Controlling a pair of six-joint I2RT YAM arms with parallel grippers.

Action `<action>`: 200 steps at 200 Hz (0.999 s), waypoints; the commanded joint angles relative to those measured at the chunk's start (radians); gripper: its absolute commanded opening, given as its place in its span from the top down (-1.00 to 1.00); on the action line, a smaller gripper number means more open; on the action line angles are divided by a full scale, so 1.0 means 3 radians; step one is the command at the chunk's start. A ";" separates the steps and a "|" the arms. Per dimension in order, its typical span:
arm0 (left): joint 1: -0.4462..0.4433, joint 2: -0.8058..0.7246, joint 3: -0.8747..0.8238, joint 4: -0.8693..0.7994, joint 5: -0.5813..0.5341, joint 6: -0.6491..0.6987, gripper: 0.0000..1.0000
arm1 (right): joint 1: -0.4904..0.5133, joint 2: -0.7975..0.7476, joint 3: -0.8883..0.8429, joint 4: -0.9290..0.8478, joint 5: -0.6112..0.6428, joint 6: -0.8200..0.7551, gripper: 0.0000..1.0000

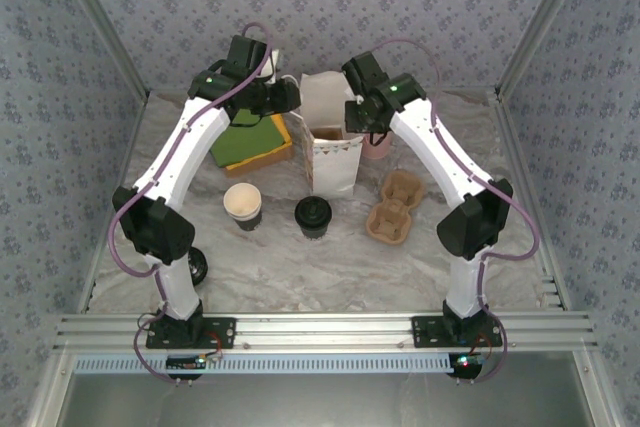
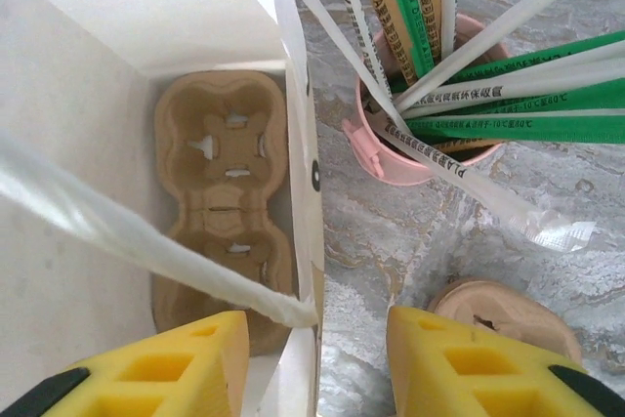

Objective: Pack the takeout coffee

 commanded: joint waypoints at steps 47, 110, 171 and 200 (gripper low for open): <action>-0.0045 -0.0116 0.0102 0.0038 0.0071 0.0032 0.20 | 0.0027 -0.0167 0.0138 -0.0025 0.0035 0.0027 0.05; -0.0064 -0.0197 0.0115 0.0033 0.0066 0.0029 0.09 | 0.0041 -0.0262 0.0157 -0.0016 0.0007 0.0027 -0.11; -0.0096 -0.0362 0.0171 -0.0046 0.0056 0.0046 -0.23 | 0.0080 -0.0611 -0.0101 0.0154 -0.0051 0.0027 -0.31; -0.0112 -0.0496 0.0099 -0.0084 0.0045 0.0053 -0.42 | 0.0093 -0.0796 -0.0257 0.0218 -0.0073 0.0048 -0.43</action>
